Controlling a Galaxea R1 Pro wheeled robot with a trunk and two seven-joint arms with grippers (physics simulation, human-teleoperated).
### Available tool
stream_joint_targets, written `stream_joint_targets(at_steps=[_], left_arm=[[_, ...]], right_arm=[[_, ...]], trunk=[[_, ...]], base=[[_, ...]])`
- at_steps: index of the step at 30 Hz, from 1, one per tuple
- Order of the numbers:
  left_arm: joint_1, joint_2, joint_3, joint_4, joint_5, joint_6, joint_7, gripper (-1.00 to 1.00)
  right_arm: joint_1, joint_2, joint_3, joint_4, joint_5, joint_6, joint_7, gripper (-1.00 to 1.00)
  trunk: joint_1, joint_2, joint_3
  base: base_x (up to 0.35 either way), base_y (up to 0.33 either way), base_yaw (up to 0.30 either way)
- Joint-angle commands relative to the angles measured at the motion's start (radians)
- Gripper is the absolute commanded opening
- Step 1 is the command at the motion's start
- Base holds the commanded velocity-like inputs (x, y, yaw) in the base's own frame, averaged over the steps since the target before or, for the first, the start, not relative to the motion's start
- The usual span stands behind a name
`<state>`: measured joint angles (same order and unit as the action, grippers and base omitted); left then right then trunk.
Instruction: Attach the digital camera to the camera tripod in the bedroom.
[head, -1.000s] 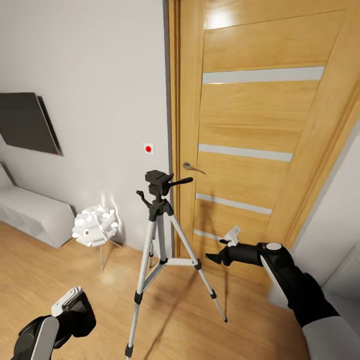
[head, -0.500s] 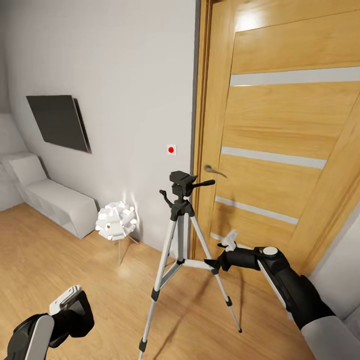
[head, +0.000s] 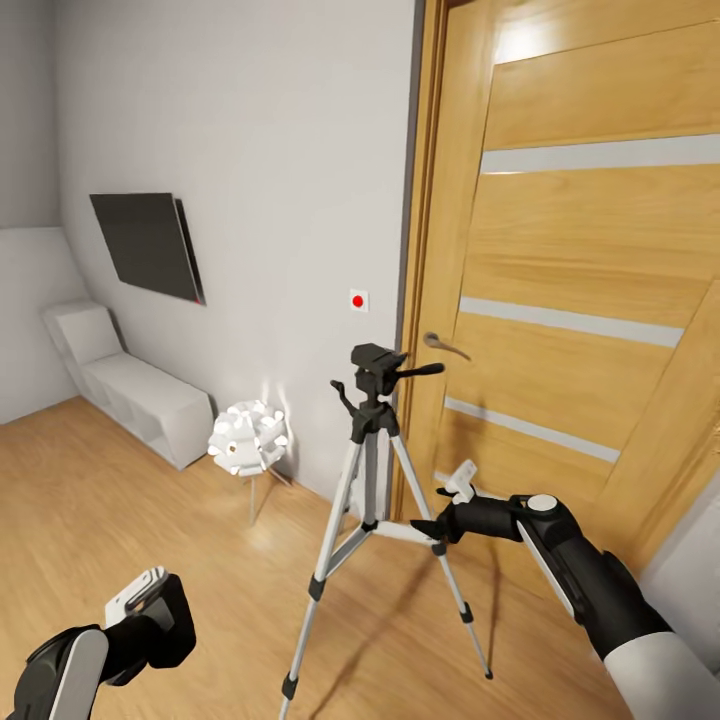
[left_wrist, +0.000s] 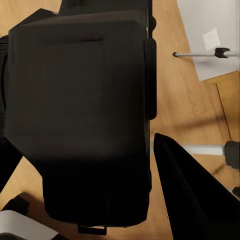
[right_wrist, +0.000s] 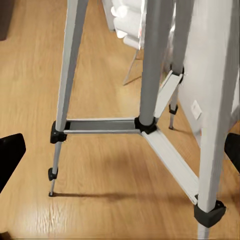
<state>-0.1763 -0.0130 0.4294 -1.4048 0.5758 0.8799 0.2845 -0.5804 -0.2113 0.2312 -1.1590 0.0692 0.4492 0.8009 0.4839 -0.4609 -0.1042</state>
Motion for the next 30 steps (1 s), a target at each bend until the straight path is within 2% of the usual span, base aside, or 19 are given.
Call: stream_joint_targets(at_steps=[1, 6, 13, 17, 30], left_arm=[[-0.001, -0.001, 0.002, -0.002, 0.009, 0.005, 0.006, -1.0], [-0.001, -0.001, 0.004, -0.002, 0.01, 0.005, 0.005, -1.0], [-0.002, -0.002, 0.006, -0.001, 0.01, 0.004, 0.005, -1.0], [-0.002, -0.002, 0.008, 0.002, 0.01, 0.003, 0.005, -1.0], [-0.002, -0.002, 0.011, 0.006, 0.008, -0.002, 0.005, -1.0]], right_arm=[[-0.001, -0.001, 0.001, -0.001, 0.007, 0.002, 0.004, 1.0], [-0.001, 0.0, 0.0, -0.001, 0.007, 0.001, 0.003, 1.0], [-0.001, 0.0, 0.0, -0.001, 0.007, -0.004, 0.004, 1.0], [-0.001, 0.0, 0.002, 0.003, 0.007, -0.042, 0.004, 1.0], [0.0, -0.001, 0.003, 0.005, 0.005, -0.067, 0.022, 1.0]], trunk=[[0.001, -0.002, -0.002], [0.001, -0.002, -0.002], [0.001, -0.002, -0.002], [0.001, -0.002, -0.002], [0.001, -0.002, -0.002]], base=[[0.006, -0.291, 0.012], [0.024, -0.219, 0.006], [0.006, -0.051, 0.001], [0.016, -0.023, 0.0], [0.163, -0.154, 0.0]])
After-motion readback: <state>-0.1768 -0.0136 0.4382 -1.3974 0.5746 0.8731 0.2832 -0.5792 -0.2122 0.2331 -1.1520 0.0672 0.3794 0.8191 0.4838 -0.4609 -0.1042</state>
